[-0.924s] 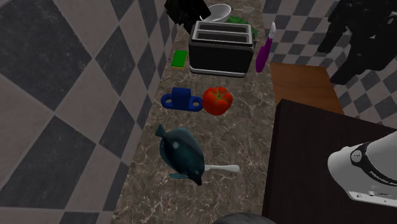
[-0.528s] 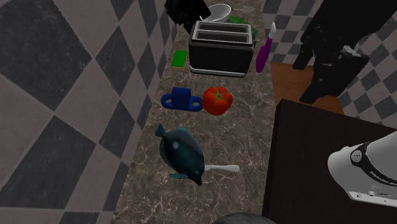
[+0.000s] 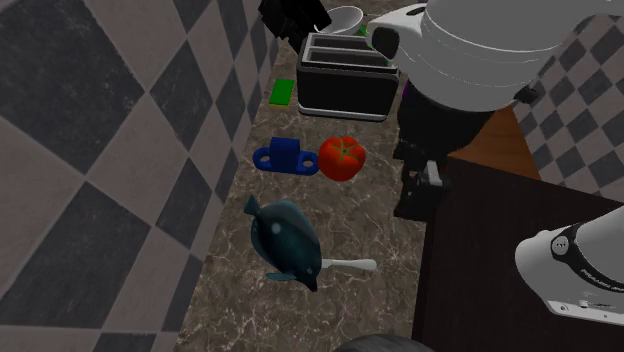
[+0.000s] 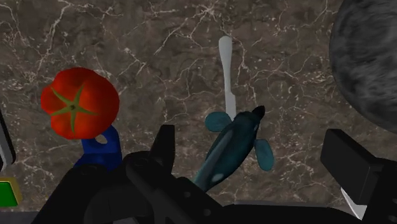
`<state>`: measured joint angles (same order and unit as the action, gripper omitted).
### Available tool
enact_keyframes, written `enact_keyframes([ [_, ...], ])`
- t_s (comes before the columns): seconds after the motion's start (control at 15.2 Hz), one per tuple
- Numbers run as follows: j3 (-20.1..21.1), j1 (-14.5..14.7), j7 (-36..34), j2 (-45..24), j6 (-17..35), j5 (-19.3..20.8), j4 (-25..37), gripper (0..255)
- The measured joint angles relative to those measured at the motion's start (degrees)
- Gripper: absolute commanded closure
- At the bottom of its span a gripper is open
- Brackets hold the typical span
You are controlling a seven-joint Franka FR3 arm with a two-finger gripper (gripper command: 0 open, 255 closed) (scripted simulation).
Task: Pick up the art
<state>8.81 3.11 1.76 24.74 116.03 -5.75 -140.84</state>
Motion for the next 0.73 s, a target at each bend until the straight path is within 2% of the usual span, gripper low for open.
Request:
enact_keyframes([
  [0.4,4.3,0.6,-4.8,-12.8,7.9,3.4,4.6,0],
  [0.73,6.8,1.2,-10.1,-24.7,13.5,9.0,10.0,0],
])
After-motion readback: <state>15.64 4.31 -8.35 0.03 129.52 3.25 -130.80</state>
